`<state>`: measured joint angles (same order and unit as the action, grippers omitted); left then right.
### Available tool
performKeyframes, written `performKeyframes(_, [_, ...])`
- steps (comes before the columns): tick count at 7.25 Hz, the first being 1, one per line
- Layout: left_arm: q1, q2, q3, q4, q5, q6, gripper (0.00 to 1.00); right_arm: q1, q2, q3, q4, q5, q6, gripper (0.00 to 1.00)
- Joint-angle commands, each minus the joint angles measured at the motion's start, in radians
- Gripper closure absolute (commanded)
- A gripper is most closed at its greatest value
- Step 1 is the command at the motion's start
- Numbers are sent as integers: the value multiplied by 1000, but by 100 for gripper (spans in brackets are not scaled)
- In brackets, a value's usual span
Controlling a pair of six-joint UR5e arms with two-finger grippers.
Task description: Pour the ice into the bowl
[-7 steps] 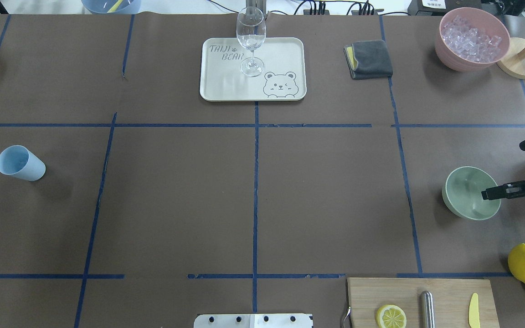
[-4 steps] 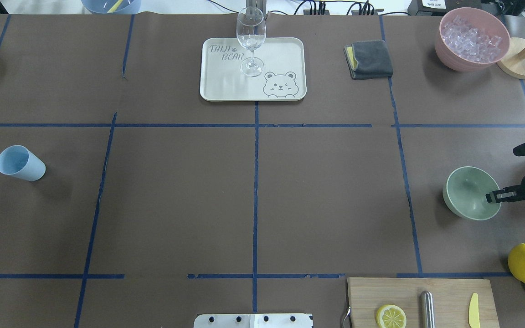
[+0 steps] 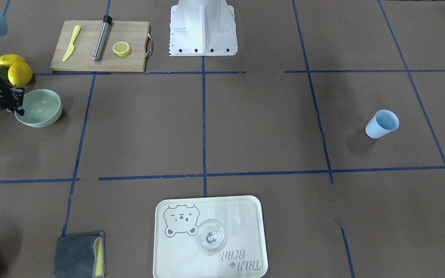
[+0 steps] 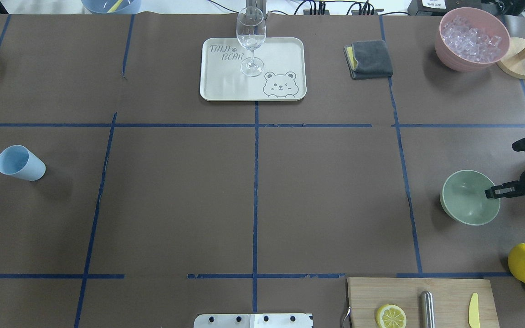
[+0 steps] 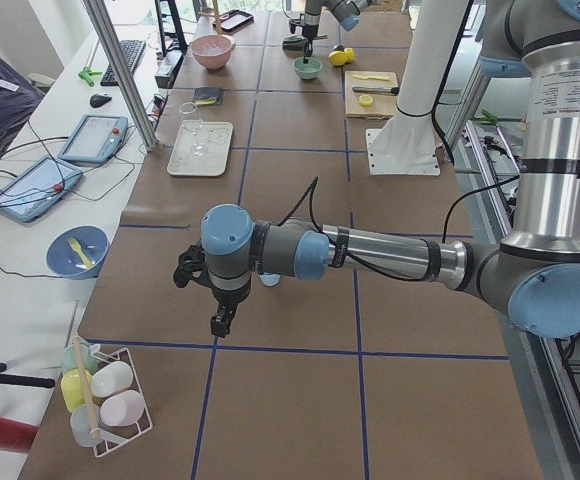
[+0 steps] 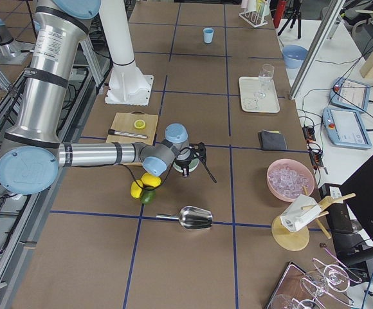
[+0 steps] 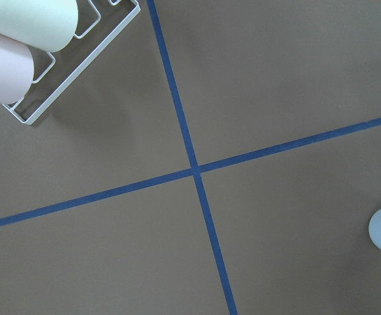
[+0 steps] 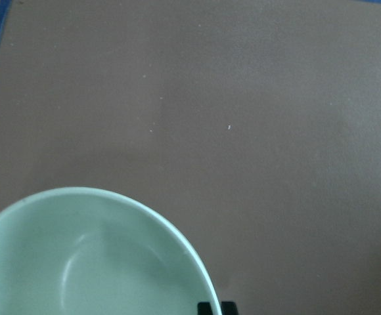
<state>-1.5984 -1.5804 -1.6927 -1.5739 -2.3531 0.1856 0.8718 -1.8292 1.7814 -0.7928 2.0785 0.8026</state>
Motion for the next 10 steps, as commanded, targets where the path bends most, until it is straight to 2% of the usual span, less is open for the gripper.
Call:
performKeyframes(1, [0, 5, 1, 0, 0, 0, 0, 36, 94, 74, -175, 40, 1, 100])
performKeyframes(3, [0, 7, 1, 0, 0, 0, 0, 35, 239, 108, -357, 37, 16, 100])
performKeyframes(5, [0, 8, -1, 0, -2, 0, 0, -20, 484, 102, -606, 52, 76, 100])
performKeyframes(6, [0, 8, -1, 0, -2, 0, 0, -99, 611, 89, -684, 45, 170, 100])
performKeyframes(7, [0, 7, -2, 0, -2, 0, 0, -143, 721, 38, -691, 40, 275, 100])
performKeyframes(8, [0, 7, -2, 0, -2, 0, 0, -198, 848, -50, -686, 0, 449, 100])
performKeyframes(9, [0, 7, -2, 0, -2, 0, 0, -249, 970, -183, -678, -74, 505, 100])
performKeyframes(10, [2, 5, 1, -2, -2, 0, 0, -301, 1001, -256, -602, -159, 538, 100])
